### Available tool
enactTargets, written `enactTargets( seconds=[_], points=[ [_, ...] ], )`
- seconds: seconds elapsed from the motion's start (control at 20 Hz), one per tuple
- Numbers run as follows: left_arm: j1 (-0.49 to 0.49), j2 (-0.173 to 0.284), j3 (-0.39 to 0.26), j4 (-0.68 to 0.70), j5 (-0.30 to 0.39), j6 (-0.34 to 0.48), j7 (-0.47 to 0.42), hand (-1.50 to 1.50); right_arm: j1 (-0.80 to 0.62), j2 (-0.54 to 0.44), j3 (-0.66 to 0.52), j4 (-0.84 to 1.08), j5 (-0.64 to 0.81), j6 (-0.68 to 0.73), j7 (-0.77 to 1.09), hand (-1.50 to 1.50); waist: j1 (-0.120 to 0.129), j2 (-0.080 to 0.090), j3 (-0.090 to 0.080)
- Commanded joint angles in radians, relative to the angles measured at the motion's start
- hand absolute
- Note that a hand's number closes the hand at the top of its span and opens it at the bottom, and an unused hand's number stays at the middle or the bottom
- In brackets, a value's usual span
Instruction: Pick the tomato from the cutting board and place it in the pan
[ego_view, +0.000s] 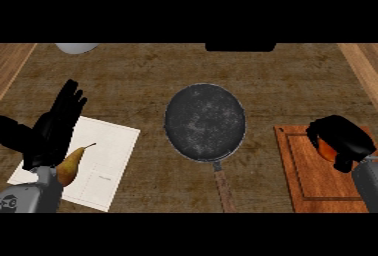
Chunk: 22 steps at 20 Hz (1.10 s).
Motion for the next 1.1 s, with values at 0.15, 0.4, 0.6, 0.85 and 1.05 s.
enactTargets(
  seconds=[0.15,0.4,0.6,0.85,1.05],
  points=[
    [-0.004,-0.008,-0.015,0.003,0.002,-0.01,0.001,0.0,0.012,0.424,0.146,-0.072,0.048,0.113,0.309,1.5,0.038,-0.007,0.011],
    [-0.027,-0.008,-0.023,0.016,-0.002,-0.01,0.019,0.0,-0.111,0.458,0.252,-0.252,0.113,0.092,0.566,1.5,0.042,-0.029,0.012],
    [-0.023,-0.024,-0.037,0.035,-0.003,-0.012,0.013,0.0,-0.204,0.462,0.365,-0.381,0.106,0.086,0.787,1.5,0.058,-0.031,0.013],
    [-0.043,-0.026,-0.046,0.042,-0.012,-0.014,0.01,0.0,-0.277,0.464,0.557,-0.482,0.055,0.163,1.156,1.5,0.075,-0.01,0.016],
    [-0.073,-0.048,-0.052,0.07,-0.018,-0.004,-0.01,0.0,-0.381,0.465,0.669,-0.56,-0.028,0.208,1.445,1.5,0.076,0.0,0.016]
  ],
)
